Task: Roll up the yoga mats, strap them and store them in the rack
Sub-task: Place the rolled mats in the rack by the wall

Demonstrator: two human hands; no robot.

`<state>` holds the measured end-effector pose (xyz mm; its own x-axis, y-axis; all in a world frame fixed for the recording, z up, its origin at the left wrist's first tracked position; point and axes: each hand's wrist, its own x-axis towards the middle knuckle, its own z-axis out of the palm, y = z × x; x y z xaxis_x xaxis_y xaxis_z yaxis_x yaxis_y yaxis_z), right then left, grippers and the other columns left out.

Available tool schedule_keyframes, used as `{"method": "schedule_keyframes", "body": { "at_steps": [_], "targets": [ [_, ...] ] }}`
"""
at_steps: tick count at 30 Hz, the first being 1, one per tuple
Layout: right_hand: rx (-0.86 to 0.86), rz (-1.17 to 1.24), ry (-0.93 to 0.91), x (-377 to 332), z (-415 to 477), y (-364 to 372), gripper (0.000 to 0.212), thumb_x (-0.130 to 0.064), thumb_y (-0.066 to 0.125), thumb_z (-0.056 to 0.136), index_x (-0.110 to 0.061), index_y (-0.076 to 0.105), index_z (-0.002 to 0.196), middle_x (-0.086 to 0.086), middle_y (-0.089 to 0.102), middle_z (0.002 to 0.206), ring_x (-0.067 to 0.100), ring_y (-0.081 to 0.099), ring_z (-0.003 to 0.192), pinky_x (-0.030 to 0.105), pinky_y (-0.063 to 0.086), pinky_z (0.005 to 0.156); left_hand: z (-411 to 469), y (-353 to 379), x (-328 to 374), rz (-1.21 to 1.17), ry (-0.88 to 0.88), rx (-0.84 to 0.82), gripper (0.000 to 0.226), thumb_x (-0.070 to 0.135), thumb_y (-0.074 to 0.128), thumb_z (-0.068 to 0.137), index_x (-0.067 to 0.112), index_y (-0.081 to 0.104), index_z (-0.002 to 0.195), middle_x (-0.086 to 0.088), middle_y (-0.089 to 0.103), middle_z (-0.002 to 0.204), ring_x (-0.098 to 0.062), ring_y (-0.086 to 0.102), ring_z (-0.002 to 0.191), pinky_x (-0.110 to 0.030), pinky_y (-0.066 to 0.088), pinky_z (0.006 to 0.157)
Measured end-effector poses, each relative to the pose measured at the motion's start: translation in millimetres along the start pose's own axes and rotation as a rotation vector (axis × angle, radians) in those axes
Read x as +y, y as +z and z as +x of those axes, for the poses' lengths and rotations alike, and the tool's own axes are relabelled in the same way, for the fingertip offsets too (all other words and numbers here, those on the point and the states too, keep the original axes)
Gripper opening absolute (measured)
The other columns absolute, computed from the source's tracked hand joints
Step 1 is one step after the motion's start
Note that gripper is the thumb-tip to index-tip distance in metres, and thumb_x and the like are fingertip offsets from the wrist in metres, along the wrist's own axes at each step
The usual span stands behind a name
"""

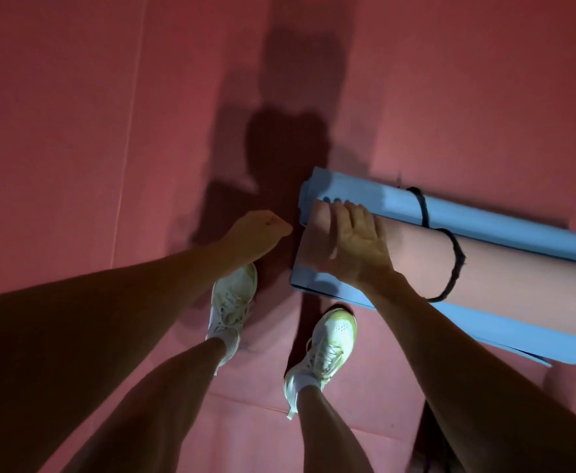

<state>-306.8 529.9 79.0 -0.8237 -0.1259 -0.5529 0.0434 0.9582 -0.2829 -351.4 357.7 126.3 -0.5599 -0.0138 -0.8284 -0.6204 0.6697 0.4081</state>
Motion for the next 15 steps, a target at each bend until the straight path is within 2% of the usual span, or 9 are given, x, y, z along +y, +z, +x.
{"method": "schedule_keyframes", "body": {
  "at_steps": [1,3,5,7,9,11,13,15],
  "targets": [
    [-0.034,-0.062,0.004,-1,5,8,0.118,-0.060,0.074,0.067,-0.009,0.012,0.153,0.012,0.019,0.157,0.032,0.015,0.145,0.050,0.011,0.117,5,2,-4,-0.025,-0.018,-0.001,0.014,0.032,0.067,0.076,0.019,0.066,0.071,-0.007,0.067,0.083,-0.026,0.064,0.088,-0.047,0.050,0.092],
    [-0.098,-0.171,0.024,-1,14,16,0.133,-0.065,0.077,0.057,-0.012,0.001,0.153,0.013,0.009,0.159,0.032,0.007,0.147,0.053,0.006,0.117,16,6,-14,-0.094,-0.041,-0.015,0.035,0.044,0.062,0.057,0.013,0.066,0.073,-0.010,0.063,0.078,-0.022,0.059,0.077,-0.049,0.049,0.088],
    [-0.095,-0.228,0.036,-1,20,18,0.134,-0.065,0.077,0.056,-0.014,-0.001,0.152,0.012,0.011,0.157,0.032,0.011,0.145,0.053,0.011,0.116,23,7,-19,-0.167,-0.065,-0.022,0.046,0.046,0.061,0.051,0.009,0.068,0.077,-0.013,0.064,0.079,-0.023,0.059,0.076,-0.048,0.050,0.088],
    [-0.047,-0.254,0.012,-2,22,16,0.127,-0.060,0.078,0.057,-0.016,0.005,0.151,0.009,0.022,0.151,0.030,0.024,0.137,0.049,0.022,0.111,18,3,-17,-0.210,-0.083,-0.032,0.027,0.033,0.066,0.068,0.008,0.068,0.079,-0.011,0.064,0.078,-0.023,0.059,0.075,-0.046,0.050,0.089],
    [-0.039,-0.253,0.016,-6,17,5,0.124,-0.056,0.080,0.056,-0.014,0.009,0.149,0.009,0.026,0.148,0.029,0.029,0.132,0.047,0.028,0.108,12,-1,-14,-0.256,-0.083,-0.026,0.009,0.015,0.063,0.085,0.007,0.066,0.082,-0.008,0.060,0.076,-0.020,0.056,0.071,-0.042,0.050,0.087],
    [-0.018,-0.236,0.047,-9,6,-16,0.125,-0.055,0.081,0.054,-0.012,0.012,0.150,0.010,0.029,0.147,0.030,0.031,0.131,0.050,0.029,0.107,1,-9,-5,-0.266,-0.065,-0.029,0.008,0.010,0.060,0.088,0.005,0.065,0.085,-0.008,0.059,0.076,-0.021,0.055,0.072,-0.041,0.050,0.085],
    [0.017,-0.232,0.059,-10,-10,-45,0.126,-0.052,0.086,0.044,-0.009,0.027,0.146,0.013,0.040,0.139,0.034,0.041,0.124,0.052,0.036,0.102,-17,-21,10,-0.247,-0.034,-0.042,0.010,0.010,0.059,0.088,0.005,0.065,0.082,-0.009,0.060,0.075,-0.023,0.057,0.073,-0.041,0.050,0.086],
    [0.075,-0.195,0.074,-5,-30,-83,0.125,-0.045,0.089,0.030,-0.004,0.041,0.139,0.017,0.052,0.127,0.037,0.050,0.114,0.053,0.043,0.095,-40,-33,32,-0.236,-0.007,-0.065,0.015,0.009,0.057,0.090,0.007,0.063,0.077,-0.008,0.059,0.072,-0.025,0.057,0.070,-0.034,0.051,0.080]
  ]
}}
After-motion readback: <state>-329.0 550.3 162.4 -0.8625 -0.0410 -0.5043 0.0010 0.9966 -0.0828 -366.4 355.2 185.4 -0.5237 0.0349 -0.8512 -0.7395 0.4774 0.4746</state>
